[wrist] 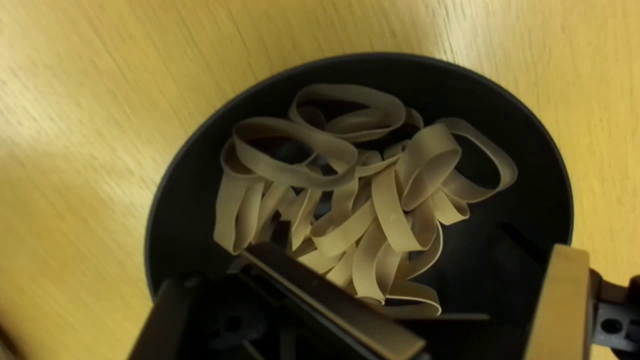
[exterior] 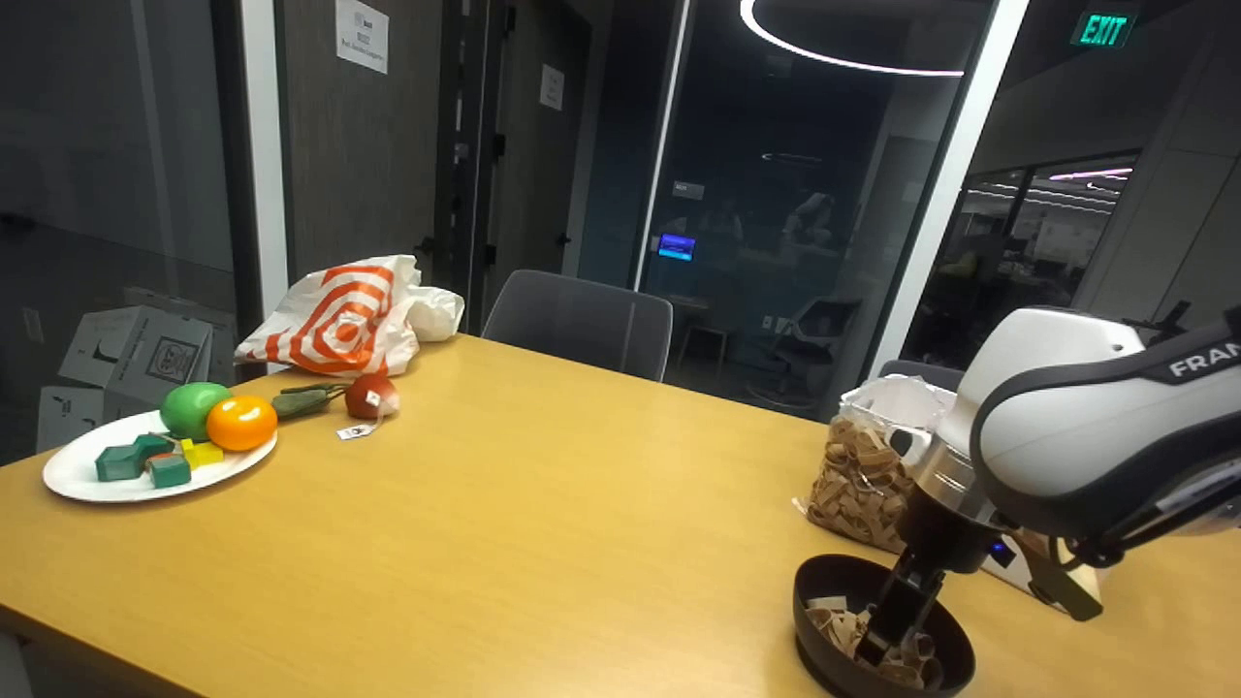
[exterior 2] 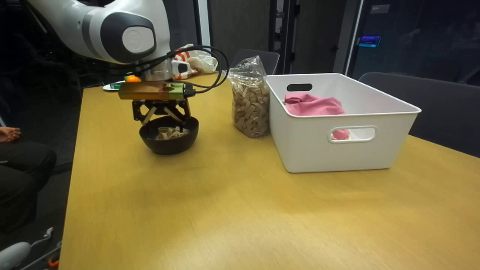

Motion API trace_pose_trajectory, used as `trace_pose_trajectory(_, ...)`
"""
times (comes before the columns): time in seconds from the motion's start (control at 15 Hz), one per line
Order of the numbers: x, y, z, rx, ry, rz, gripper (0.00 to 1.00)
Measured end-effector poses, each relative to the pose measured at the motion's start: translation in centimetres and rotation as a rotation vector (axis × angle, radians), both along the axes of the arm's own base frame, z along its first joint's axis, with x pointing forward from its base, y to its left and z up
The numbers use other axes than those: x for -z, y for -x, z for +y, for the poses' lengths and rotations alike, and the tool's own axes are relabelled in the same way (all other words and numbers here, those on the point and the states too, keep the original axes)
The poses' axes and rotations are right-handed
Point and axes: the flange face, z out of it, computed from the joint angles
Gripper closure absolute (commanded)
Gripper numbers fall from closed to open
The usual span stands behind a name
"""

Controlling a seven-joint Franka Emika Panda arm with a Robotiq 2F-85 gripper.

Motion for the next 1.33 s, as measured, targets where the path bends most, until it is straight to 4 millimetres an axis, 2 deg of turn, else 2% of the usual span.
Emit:
trace_pose_trajectory(0.4,2.1,-0.2,0.8,-0.001,-0.052,-0.008,0.0)
trace_pose_trajectory(0.47,2.4,-0.2,0.7,-0.001,-0.057,-0.003,0.25)
trace_pose_trajectory(0.53,2.5,-0.3,0.5,-0.005,-0.061,-0.003,0.27)
trace_pose_trajectory(0.6,2.7,-0.4,0.3,-0.007,-0.063,-0.002,0.34)
trace_pose_trajectory(1.07,2.6,-0.8,-0.8,-0.012,-0.065,-0.011,0.89)
trace_pose_trajectory(1.33,2.5,-1.0,-1.2,-0.004,-0.068,-0.014,0.97)
